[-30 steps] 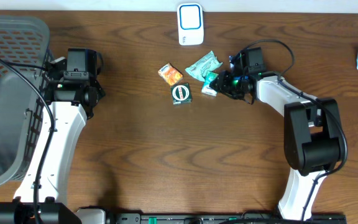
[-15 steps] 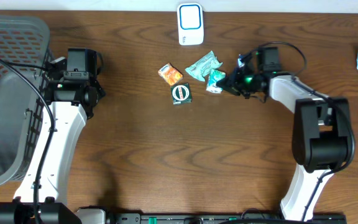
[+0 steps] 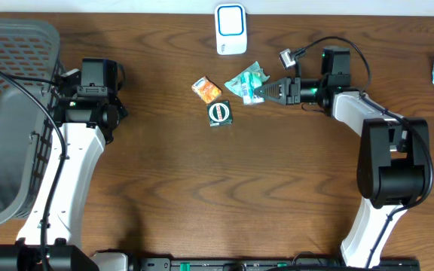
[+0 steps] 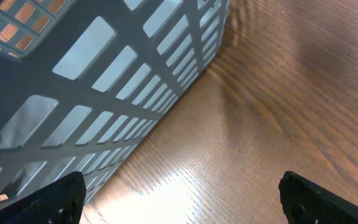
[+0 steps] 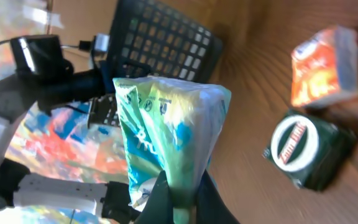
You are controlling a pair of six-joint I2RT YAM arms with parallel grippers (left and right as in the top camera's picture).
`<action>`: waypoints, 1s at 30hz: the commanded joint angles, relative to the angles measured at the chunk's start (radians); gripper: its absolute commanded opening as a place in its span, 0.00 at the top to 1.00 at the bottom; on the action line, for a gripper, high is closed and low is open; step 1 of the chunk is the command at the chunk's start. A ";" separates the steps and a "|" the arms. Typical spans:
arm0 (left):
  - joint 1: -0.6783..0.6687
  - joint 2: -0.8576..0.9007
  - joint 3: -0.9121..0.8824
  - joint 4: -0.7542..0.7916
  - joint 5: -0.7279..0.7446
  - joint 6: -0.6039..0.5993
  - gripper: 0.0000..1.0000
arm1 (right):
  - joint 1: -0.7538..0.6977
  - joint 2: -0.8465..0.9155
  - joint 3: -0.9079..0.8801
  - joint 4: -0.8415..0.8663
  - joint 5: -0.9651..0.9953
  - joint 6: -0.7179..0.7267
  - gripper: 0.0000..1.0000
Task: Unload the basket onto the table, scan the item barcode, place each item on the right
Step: 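Reach the right gripper to the mint-green wipes pack and grasp it, then hold the mint-green wipes pack up under the scanner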
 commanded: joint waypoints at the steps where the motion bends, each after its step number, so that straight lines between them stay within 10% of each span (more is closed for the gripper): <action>1: 0.004 0.006 -0.003 -0.003 -0.024 0.013 0.02 | 0.032 0.001 0.000 0.109 -0.066 0.098 0.99; 9: 0.004 0.006 -0.003 -0.003 -0.024 0.013 0.02 | 0.054 0.001 0.000 0.438 -0.042 0.409 0.99; 18: 0.004 0.006 -0.003 -0.003 -0.024 0.013 0.02 | 0.071 0.001 0.000 0.436 0.025 0.422 0.99; 30: 0.004 0.005 -0.003 -0.003 -0.024 0.013 0.02 | 0.171 -0.051 0.137 -0.285 0.866 -0.022 0.98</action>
